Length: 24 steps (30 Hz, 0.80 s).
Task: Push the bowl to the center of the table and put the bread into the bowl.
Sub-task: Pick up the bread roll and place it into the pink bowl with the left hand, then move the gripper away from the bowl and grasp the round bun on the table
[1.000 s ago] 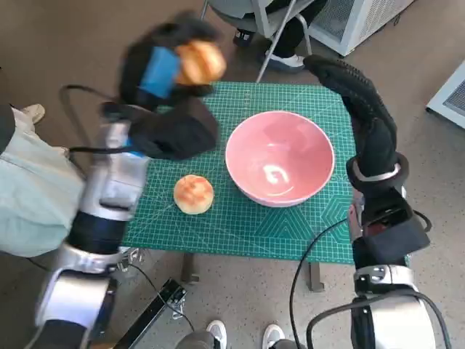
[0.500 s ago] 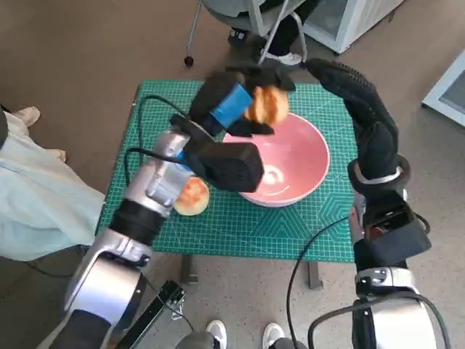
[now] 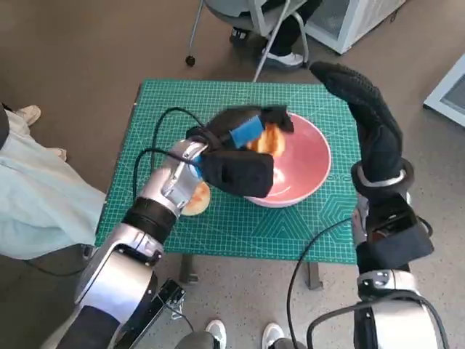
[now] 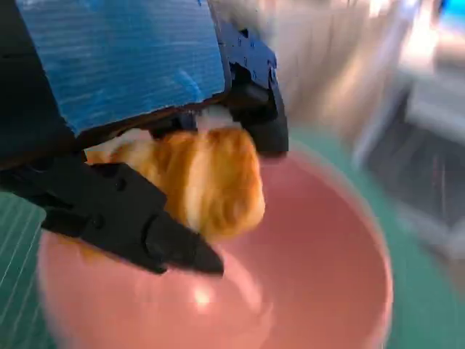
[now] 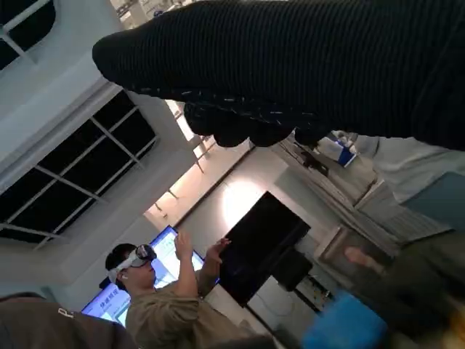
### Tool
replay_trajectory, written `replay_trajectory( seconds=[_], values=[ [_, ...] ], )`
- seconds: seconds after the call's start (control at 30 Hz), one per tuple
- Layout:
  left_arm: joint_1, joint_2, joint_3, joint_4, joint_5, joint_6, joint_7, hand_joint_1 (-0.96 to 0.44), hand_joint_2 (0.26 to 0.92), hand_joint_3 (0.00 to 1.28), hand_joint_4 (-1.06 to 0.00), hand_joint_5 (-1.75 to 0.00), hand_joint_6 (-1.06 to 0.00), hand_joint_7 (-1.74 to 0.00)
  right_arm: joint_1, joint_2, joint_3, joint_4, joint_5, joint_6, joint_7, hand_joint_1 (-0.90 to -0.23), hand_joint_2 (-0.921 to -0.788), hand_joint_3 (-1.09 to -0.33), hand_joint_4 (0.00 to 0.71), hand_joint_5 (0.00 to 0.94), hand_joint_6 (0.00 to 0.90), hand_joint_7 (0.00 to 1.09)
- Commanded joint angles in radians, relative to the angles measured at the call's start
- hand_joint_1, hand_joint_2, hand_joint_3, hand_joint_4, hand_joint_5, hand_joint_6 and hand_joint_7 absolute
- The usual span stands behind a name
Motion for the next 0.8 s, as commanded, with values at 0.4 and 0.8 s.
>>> replay_trajectory(
  seconds=[0.4,0.8],
  values=[
    [0.051,0.127,0.061,-0.186,-0.098,-0.098,-0.141,-0.26,0.834,0.05,0.0,0.0,0.0,-0.31,0.035,-0.006,-0.007,0.002,-0.022,-0.003,-0.029,-0.591,-0.921,-0.694,0.32,0.006,-0.001,0.79],
    [0.244,0.334,0.182,-0.581,-0.228,-0.1,-0.274,-0.2,0.854,0.01,-0.01,0.0,-0.11,-0.18,0.037,-0.009,-0.004,0.002,-0.032,-0.002,-0.04,-0.567,-0.921,-0.699,0.315,0.002,-0.001,0.79]
  ],
)
